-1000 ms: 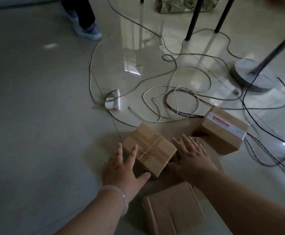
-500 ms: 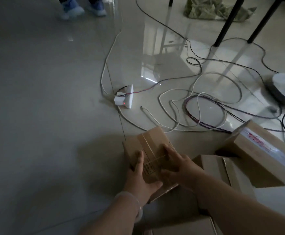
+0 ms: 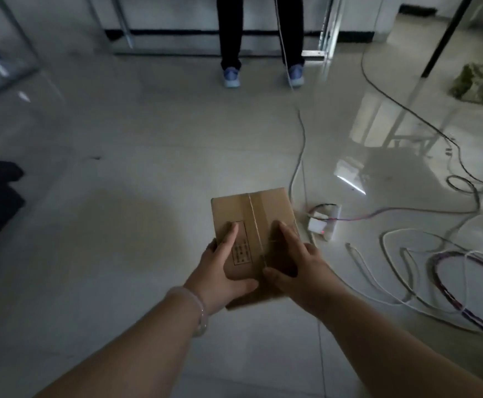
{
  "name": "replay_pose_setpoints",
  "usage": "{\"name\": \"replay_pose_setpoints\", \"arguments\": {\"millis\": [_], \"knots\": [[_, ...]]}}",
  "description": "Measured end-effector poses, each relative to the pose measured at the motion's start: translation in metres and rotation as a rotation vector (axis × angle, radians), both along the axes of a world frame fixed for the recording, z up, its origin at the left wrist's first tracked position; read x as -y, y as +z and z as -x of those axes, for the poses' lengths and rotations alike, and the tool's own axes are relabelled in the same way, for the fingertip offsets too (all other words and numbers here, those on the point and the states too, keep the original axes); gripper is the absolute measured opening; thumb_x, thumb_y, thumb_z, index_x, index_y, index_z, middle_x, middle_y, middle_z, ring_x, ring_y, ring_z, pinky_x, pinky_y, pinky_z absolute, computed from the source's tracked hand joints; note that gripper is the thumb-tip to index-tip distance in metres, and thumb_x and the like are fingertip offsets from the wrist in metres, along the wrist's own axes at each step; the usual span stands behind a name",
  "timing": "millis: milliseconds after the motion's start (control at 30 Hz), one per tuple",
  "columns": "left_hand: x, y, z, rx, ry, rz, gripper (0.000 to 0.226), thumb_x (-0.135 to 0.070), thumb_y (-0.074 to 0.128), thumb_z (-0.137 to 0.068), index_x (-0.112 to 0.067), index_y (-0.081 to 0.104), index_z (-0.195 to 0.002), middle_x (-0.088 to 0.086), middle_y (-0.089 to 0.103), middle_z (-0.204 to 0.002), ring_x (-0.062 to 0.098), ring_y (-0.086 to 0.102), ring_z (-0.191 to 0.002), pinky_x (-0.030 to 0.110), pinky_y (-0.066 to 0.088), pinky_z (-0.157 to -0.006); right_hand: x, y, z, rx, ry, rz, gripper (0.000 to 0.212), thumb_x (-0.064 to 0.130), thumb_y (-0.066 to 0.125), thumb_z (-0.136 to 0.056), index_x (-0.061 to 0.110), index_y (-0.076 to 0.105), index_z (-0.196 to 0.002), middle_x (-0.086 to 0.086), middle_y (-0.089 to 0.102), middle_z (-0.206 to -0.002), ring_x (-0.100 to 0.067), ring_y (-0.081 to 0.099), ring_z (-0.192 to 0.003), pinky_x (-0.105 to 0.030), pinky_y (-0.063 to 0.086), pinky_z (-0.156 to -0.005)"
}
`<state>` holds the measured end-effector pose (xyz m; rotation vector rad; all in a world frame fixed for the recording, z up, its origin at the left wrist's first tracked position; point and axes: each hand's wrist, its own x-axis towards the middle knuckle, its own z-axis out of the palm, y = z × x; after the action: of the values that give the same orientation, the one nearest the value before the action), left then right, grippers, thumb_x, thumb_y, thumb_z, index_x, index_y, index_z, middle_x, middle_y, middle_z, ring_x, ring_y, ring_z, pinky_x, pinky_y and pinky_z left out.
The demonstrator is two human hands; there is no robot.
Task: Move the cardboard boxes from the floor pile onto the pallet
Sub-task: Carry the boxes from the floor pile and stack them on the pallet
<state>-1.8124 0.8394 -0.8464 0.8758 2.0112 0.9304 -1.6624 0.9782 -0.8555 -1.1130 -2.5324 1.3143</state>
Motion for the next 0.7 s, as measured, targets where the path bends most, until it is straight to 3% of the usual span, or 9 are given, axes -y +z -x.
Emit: {"name": "replay_pose_setpoints", "arguments": {"millis": [267, 533, 700], "knots": [[0.131, 0.116, 0.101, -0.075, 0.17, 0.017, 0.105, -0.038, 0.079, -0.079, -0.055, 0.002, -0.15, -0.007, 0.019, -0.156, 0.018, 0.032, -0.139, 0.041, 0.037, -0.113, 0.091, 0.101, 0.136, -0.035, 0.253, 0.043, 0.093, 0.055, 0.07, -0.083, 0.068, -0.001, -0.141, 0.007, 0.033, -0.148, -0.01, 0.041, -0.109, -0.022, 0.044, -0.079], [0.252, 0.26, 0.103, -0.029, 0.355, 0.136, 0.104, -0.048, 0.075, -0.079, -0.071, -0.01, -0.135, -0.023, 0.014, -0.151, 0.009, 0.03, -0.135, 0.037, 0.037, -0.112, 0.191, 0.245, 0.177, 0.038, 0.52, 0.031, 0.093, 0.063, 0.063, -0.083, 0.068, -0.009, -0.141, 0.008, 0.034, -0.146, -0.015, 0.05, -0.116, -0.041, 0.053, -0.097], [0.34, 0.343, 0.103, -0.052, 0.528, 0.089, 0.109, -0.045, 0.077, -0.079, -0.064, -0.013, -0.138, -0.019, 0.008, -0.157, 0.009, 0.024, -0.141, 0.032, 0.029, -0.116, 0.272, 0.334, 0.213, 0.044, 0.686, -0.041, 0.094, 0.072, 0.061, -0.077, 0.081, -0.023, -0.12, 0.011, 0.027, -0.153, -0.016, 0.045, -0.126, -0.032, 0.046, -0.097]]}}
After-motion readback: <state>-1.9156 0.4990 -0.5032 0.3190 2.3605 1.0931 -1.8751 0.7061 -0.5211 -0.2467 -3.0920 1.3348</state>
